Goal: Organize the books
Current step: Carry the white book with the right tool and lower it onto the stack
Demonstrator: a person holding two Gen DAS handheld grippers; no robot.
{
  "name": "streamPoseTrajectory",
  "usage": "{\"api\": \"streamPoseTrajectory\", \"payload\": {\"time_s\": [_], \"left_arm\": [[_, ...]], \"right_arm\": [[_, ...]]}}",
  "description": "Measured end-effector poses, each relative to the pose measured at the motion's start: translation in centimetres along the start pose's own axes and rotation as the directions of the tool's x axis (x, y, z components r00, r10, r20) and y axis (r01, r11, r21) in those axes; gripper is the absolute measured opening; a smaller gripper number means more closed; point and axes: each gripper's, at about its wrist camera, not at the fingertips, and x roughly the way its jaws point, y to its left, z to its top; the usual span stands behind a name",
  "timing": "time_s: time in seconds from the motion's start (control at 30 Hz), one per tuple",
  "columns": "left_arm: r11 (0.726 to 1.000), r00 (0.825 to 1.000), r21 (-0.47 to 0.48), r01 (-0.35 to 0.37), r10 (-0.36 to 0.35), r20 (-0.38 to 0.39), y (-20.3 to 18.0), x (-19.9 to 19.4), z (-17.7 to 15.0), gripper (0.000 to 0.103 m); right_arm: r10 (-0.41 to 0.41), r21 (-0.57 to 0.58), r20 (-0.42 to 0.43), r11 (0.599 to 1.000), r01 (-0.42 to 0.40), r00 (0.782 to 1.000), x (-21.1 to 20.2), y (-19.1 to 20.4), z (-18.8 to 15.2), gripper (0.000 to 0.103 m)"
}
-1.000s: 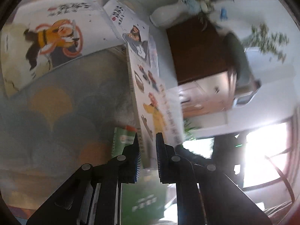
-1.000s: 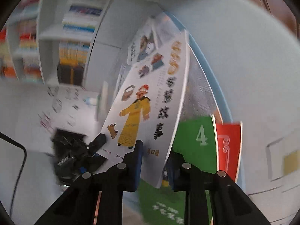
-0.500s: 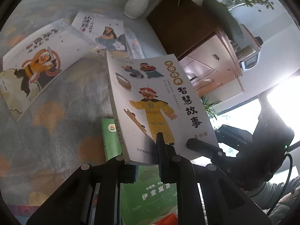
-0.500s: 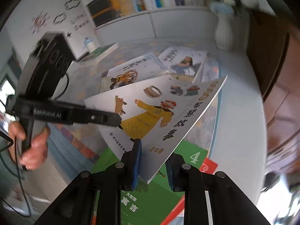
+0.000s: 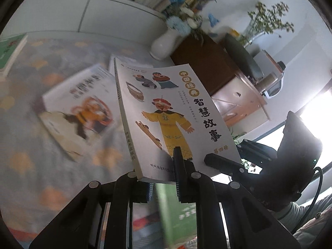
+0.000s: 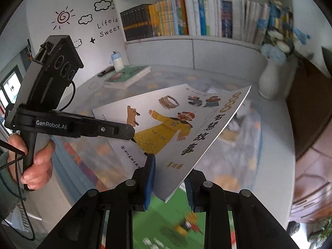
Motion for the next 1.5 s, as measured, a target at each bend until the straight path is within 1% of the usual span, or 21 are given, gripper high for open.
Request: {"api": "streamPoseTrajectory", "payload": {"time_s": [0.13,0.33,0.53,0.73,0.9,1.1,1.2,1.27,1.33,1.43,1.5], "left_arm": [[1.0,1.0,-0.003,-0.008,0.008,0.008,4.0,-3.0,2.2,0.012],[0.999,0.999,0.013,-0.041,0.04,0.03,9.0,-6.9,4.9,0.013],[0.997,0.995,0.03,-0.066,0.064,0.074,13.2,-10.2,7.4,0.013],[0.996,0.991,0.02,-0.082,0.079,0.112,17.5,-12.7,9.7,0.014],[0.996,0.988,-0.002,-0.087,0.087,0.128,21.5,-13.9,11.5,0.014],[0.993,0.983,-0.05,-0.106,0.112,0.147,26.9,-14.7,13.6,0.014],[0.988,0.977,-0.061,-0.143,0.151,0.153,29.7,-14.6,14.1,0.016],[0.983,0.973,-0.086,-0.162,0.173,0.153,31.8,-14.2,14.5,0.016],[0.98,0.972,-0.11,-0.165,0.181,0.151,33.7,-13.9,14.6,0.016],[0.975,0.972,-0.173,-0.139,0.168,0.163,36.7,-13.4,15.1,0.016],[0.971,0.97,-0.19,-0.146,0.178,0.164,38.1,-13.1,15.2,0.016]], "right_arm": [[-0.01,0.002,0.003,1.0,0.01,1.0,2.7,3.7,3.5,0.025],[0.018,0.002,0.035,1.0,-0.018,0.999,7.1,9.2,8.5,0.025],[0.037,-0.022,0.067,0.999,-0.036,0.997,10.8,13.9,12.9,0.025],[0.046,-0.066,0.083,0.997,-0.041,0.995,14.2,16.7,16.9,0.025],[0.048,-0.086,0.084,0.995,-0.041,0.995,17.2,18.5,19.9,0.027],[0.062,-0.088,0.069,0.995,-0.055,0.996,22.0,20.4,23.1,0.029],[0.096,-0.062,0.043,0.994,-0.094,0.994,25.2,20.8,24.6,0.029],[0.124,-0.03,0.025,0.992,-0.123,0.992,27.5,20.8,25.5,0.029],[0.13,-0.028,0.002,0.991,-0.13,0.991,29.6,21.1,26.2,0.029],[0.124,-0.047,-0.031,0.991,-0.125,0.992,32.9,21.7,27.2,0.029],[0.141,-0.037,-0.047,0.989,-0.143,0.989,34.6,21.7,27.6,0.03]]}}
